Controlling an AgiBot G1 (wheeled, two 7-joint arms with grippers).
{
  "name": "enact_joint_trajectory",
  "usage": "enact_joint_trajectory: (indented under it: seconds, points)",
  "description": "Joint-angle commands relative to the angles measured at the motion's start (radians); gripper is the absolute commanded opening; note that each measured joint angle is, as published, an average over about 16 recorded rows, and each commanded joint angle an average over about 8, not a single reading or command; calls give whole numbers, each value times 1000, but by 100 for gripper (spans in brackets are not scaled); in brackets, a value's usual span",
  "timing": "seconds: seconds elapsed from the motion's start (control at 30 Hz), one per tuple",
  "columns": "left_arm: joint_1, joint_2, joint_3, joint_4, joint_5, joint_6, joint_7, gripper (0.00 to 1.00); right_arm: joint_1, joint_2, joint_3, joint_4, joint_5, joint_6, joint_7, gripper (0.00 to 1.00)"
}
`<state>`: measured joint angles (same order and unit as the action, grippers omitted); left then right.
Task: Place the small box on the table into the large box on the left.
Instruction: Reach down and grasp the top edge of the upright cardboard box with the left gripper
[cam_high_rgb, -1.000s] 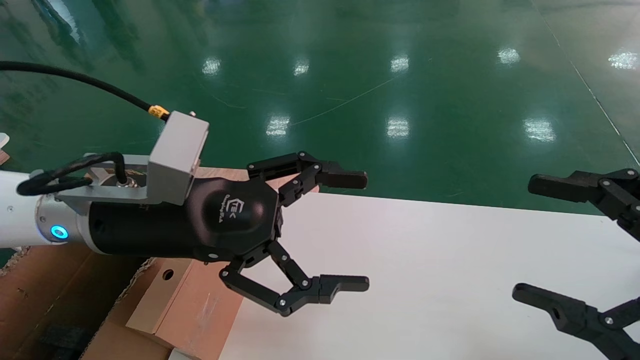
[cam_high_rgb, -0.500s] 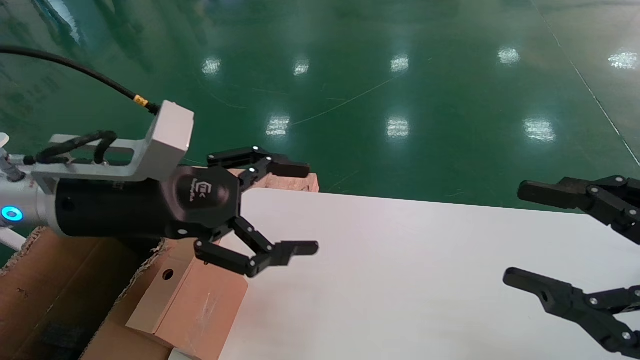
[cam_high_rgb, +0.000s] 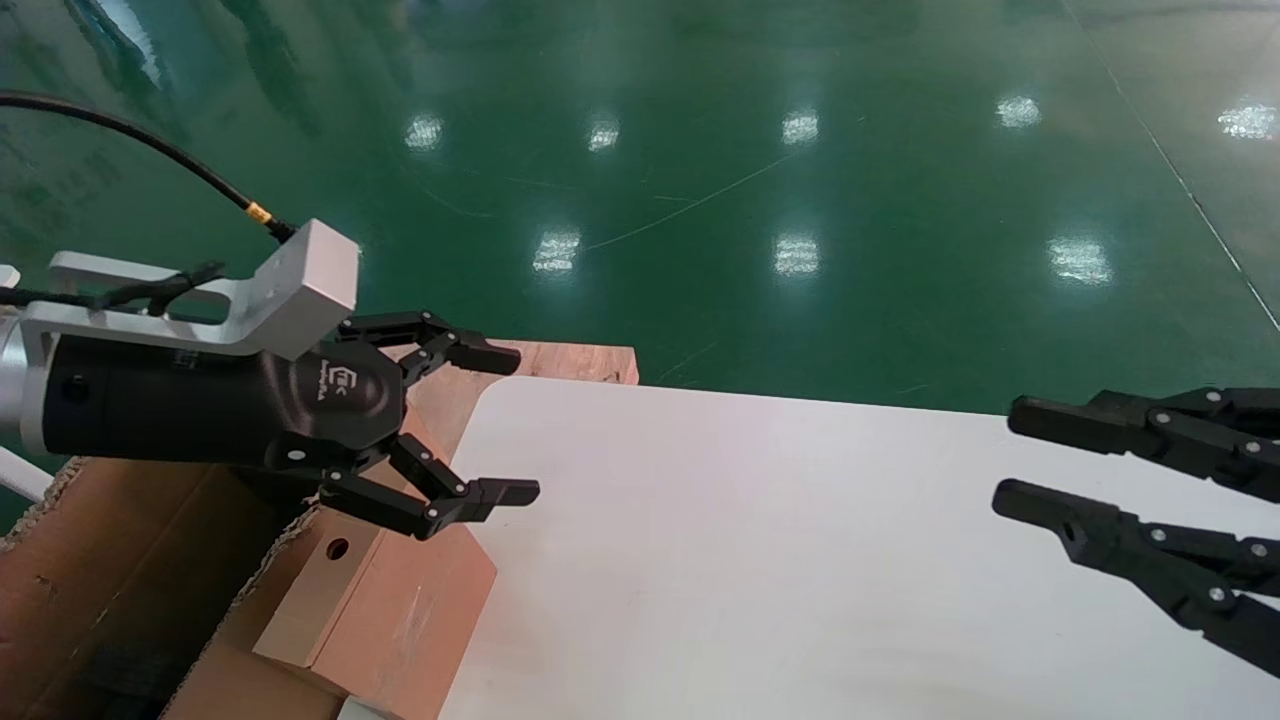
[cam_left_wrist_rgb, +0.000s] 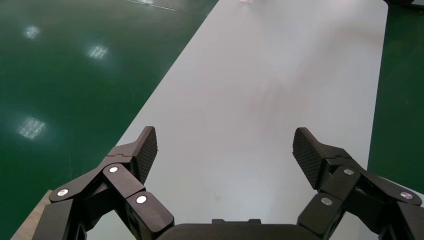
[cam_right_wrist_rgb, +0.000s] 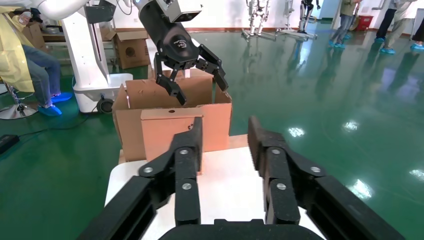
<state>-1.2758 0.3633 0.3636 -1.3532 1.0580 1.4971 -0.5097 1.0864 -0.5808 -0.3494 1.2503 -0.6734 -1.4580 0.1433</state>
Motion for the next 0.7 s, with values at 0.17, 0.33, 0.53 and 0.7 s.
enact_joint_trajectory:
  seconds: [0.17,0.33,0.53,0.7]
  points:
    - [-15,3,8,7,16,10,-1,100,0,0,0,0,0,0,0,0]
    - [-71,34,27,11,69,18,-6,100,0,0,0,0,0,0,0,0]
    - [-166,74,66,13,157,27,-89,100,0,0,0,0,0,0,0,0]
    - [-237,82,121,9,257,47,-226,100,0,0,0,0,0,0,0,0]
